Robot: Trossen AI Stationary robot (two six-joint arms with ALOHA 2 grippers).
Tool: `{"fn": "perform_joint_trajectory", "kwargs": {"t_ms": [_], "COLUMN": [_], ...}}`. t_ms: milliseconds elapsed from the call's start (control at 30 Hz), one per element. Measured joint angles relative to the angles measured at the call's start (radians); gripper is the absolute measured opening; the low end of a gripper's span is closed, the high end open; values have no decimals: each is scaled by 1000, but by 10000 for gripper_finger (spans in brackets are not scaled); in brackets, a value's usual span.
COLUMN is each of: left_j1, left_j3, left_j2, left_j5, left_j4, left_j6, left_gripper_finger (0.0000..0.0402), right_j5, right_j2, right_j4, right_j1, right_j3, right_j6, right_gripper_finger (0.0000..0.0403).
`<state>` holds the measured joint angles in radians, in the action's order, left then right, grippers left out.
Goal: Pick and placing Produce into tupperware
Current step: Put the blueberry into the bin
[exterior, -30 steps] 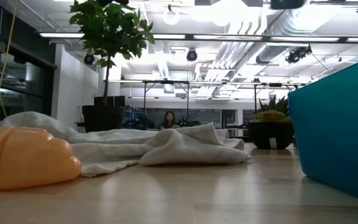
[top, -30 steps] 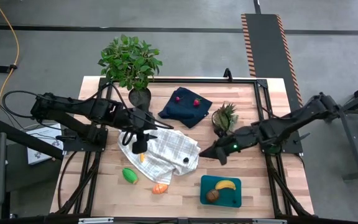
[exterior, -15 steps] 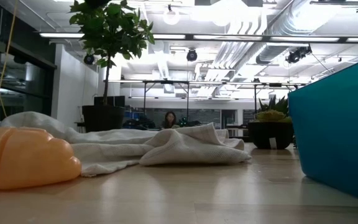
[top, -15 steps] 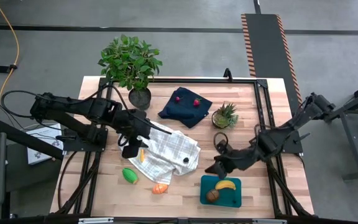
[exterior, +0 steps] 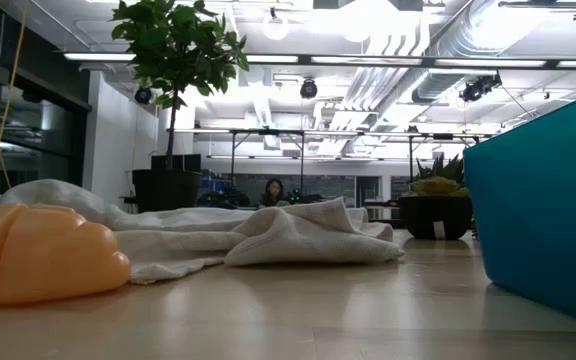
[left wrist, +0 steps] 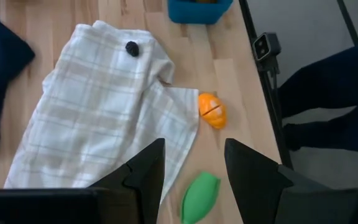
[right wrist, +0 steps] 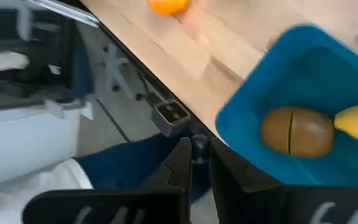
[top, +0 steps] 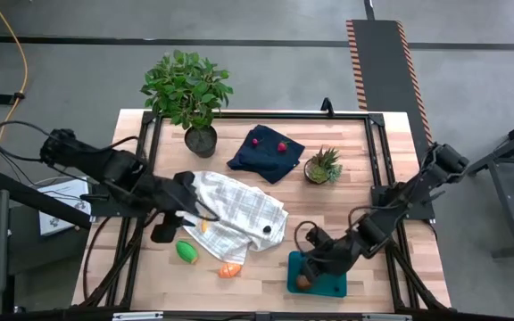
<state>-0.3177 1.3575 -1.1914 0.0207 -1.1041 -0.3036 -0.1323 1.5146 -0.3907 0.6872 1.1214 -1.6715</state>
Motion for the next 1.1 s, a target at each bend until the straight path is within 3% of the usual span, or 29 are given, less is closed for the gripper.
{"fn": "perform_joint_trajectory", "kwargs": {"t_ms": [433,867,1100], "left_j1": [-179,-289,-299], "left_j3": [0,0,-25], "left_j2": [31,31,31], "left_j5": [178,311,326], "left_j4": [-18,-32,-44], "left_j6": [-114,-199,-203], "left_gripper_finger": [156,156,156], "right_j5": [55,70,86], "right_j2": [231,319,319], "right_j4": [-343,-475,-482], "right_j1": [-11,-39,-39], "right_j3": [240,263,263], "right_j6": [-35,-211,-208], "right_gripper_finger": [20,20,21]}}
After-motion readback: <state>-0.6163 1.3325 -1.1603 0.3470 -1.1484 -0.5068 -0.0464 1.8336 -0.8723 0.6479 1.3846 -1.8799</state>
